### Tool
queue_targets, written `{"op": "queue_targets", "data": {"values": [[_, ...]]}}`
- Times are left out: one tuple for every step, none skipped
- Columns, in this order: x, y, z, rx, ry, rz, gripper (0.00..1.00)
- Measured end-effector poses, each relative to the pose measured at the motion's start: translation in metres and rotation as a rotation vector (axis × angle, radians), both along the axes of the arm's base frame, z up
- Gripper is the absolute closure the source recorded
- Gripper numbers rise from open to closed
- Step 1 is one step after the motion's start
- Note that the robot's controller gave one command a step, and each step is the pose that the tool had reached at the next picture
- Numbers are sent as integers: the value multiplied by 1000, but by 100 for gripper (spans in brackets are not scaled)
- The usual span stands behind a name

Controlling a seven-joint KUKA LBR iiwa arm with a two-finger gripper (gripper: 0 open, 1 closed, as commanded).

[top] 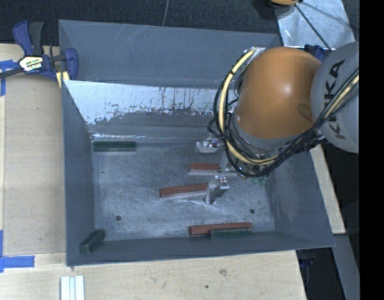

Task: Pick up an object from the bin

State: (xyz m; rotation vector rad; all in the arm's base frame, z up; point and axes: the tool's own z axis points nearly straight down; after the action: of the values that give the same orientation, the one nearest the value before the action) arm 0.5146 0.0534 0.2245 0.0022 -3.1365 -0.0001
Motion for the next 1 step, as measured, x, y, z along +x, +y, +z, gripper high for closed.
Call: {"op": "queue_targets", "data": {"values": [[2, 0, 4, 1, -8, -2, 0]]}}
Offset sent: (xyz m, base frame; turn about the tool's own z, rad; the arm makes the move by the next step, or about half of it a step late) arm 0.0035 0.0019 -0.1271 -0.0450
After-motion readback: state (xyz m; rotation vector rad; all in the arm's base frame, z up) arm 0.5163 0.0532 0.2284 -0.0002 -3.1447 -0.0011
